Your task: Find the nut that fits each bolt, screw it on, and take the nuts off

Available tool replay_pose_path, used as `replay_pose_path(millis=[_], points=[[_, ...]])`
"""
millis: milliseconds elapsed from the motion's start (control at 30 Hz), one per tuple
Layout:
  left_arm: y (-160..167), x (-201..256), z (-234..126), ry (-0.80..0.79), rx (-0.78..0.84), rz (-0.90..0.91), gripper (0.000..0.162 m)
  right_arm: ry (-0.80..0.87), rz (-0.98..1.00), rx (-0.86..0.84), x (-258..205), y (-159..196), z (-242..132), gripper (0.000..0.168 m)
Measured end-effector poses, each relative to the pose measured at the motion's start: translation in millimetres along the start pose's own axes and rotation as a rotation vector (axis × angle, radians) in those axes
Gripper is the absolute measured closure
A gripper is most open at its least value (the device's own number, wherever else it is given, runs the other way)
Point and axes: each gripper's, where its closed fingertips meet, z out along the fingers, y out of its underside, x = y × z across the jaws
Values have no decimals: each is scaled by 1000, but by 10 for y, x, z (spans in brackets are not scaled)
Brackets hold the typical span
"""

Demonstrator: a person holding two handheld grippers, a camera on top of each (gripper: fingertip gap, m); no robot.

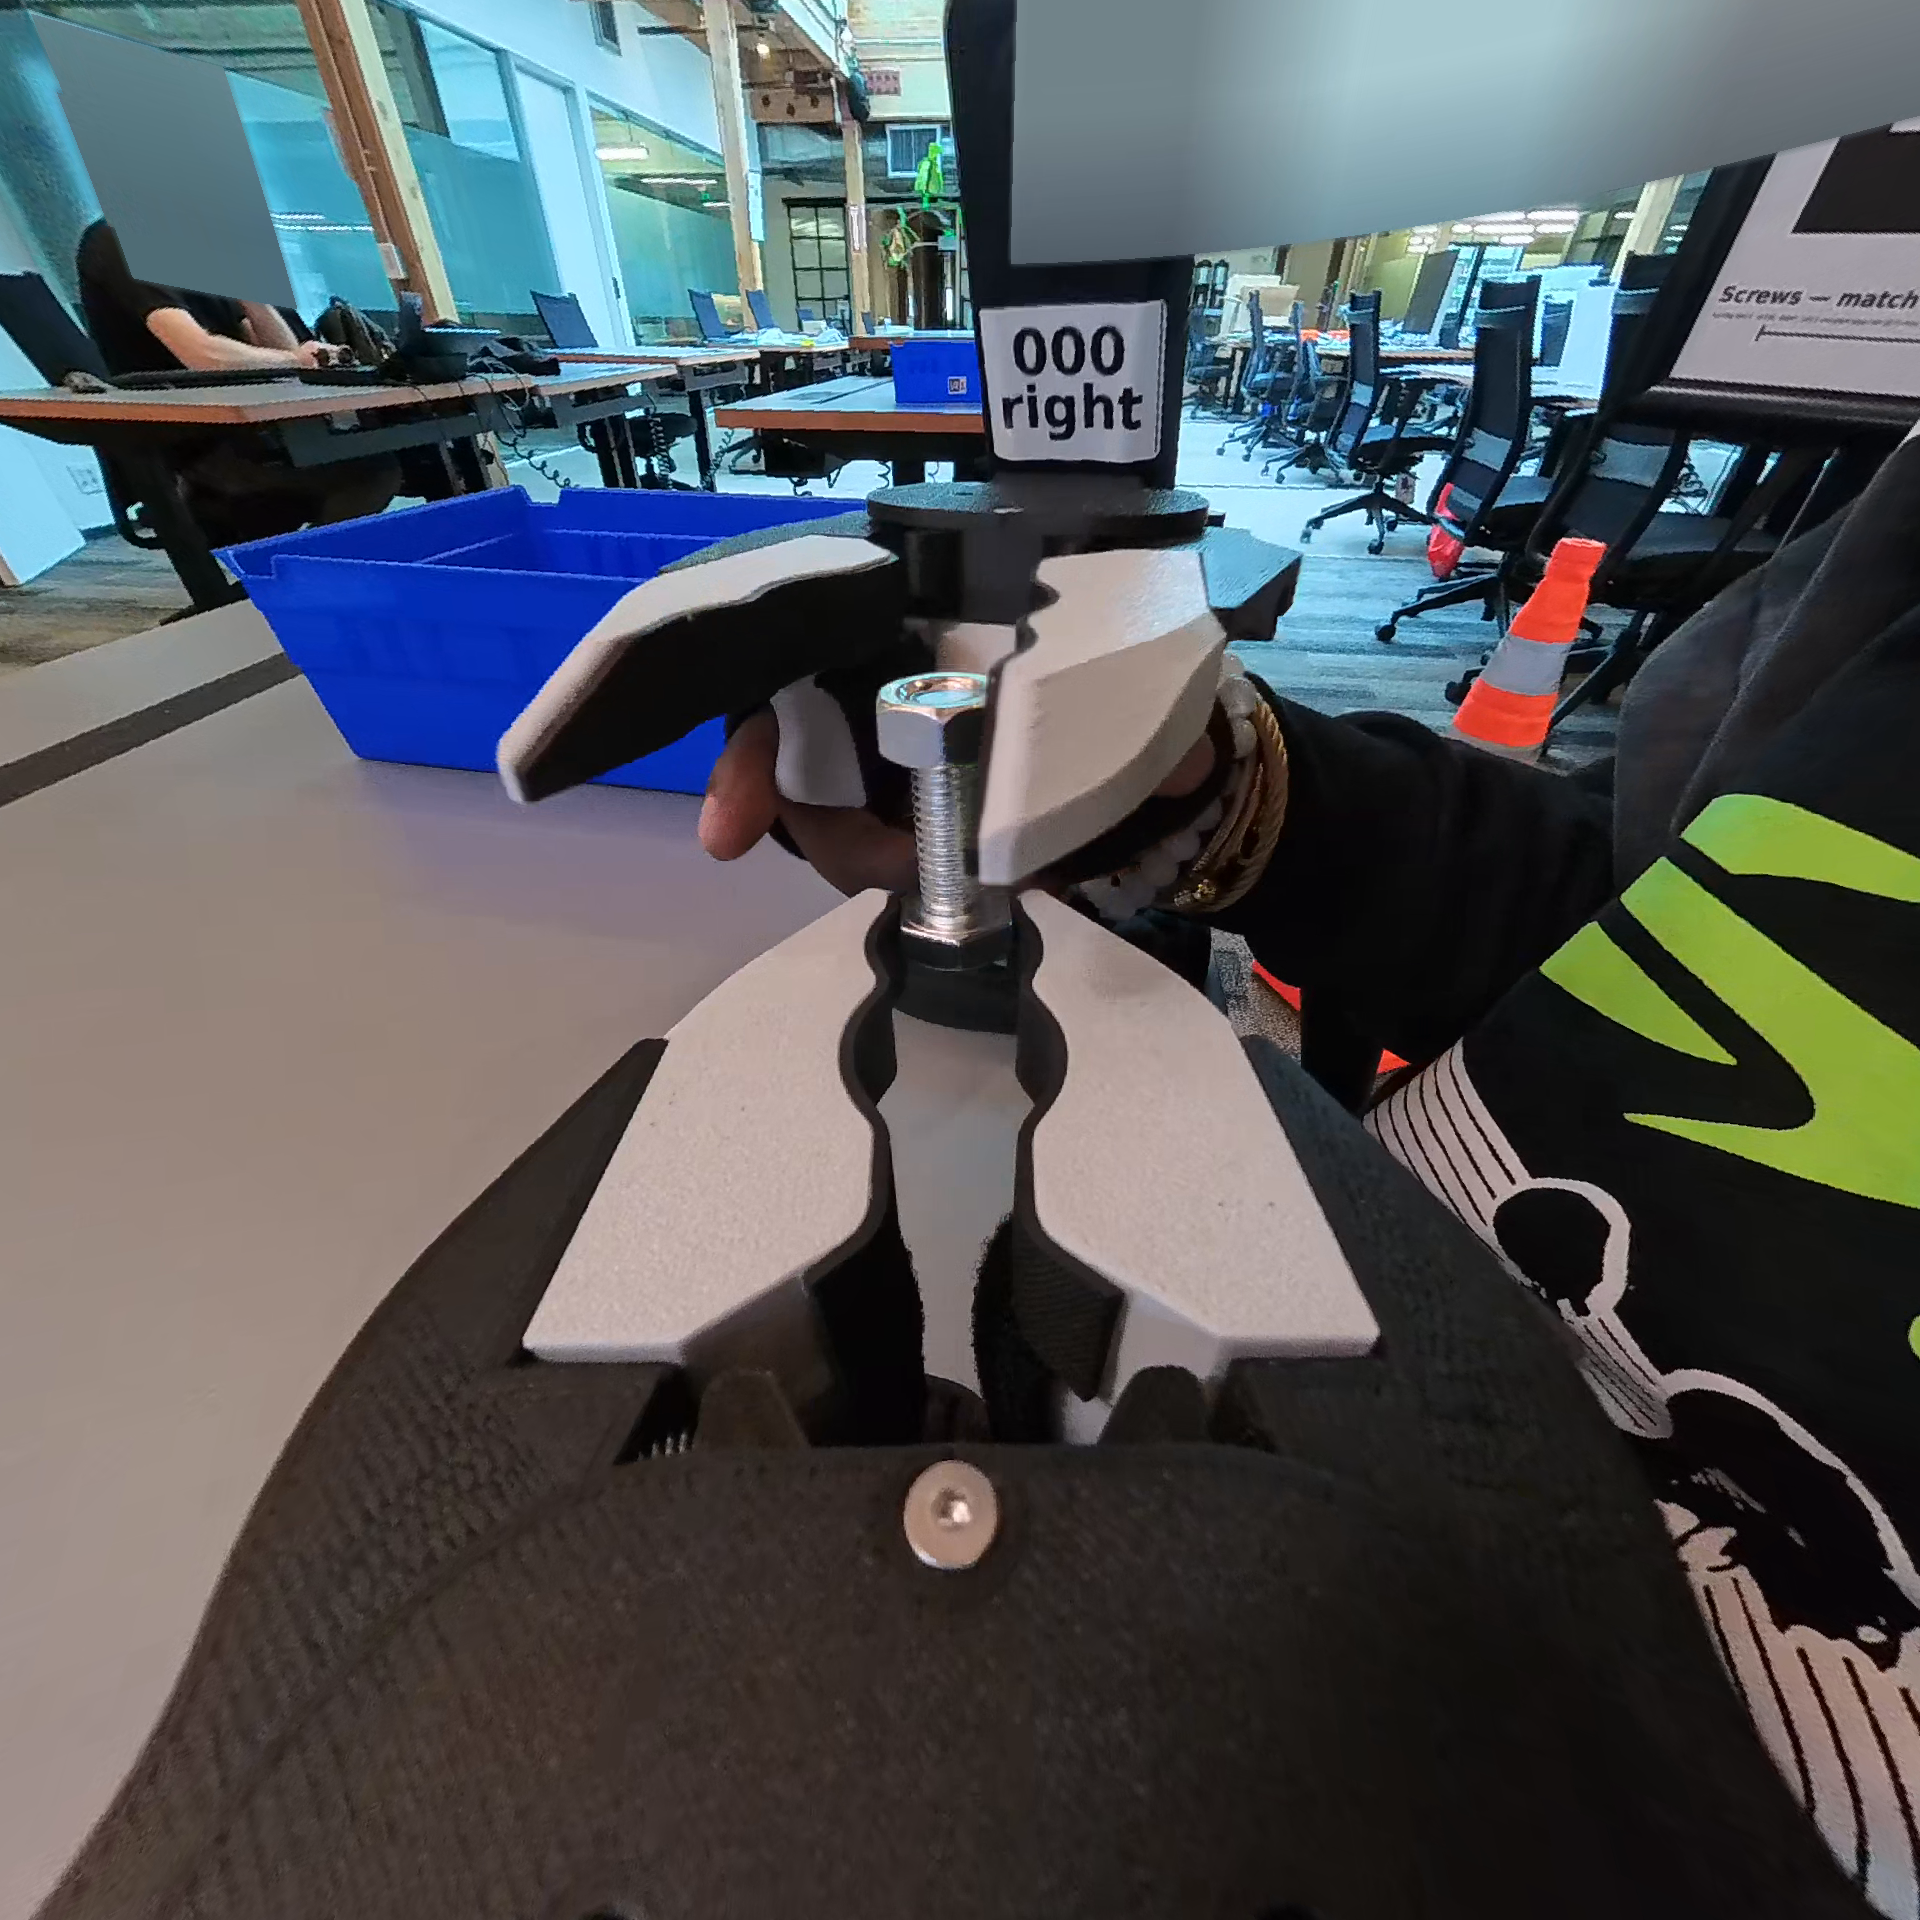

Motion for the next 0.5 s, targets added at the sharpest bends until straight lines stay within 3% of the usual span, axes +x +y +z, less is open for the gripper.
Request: replay_pose_path(millis=[333,500], points=[[-30,-29,-23,-1,24,-28,143,38,9,31,80,-32,-263,113],[-40,-31,-29,1,31,-31,143,91,4,41,164,-26,-419,127]])
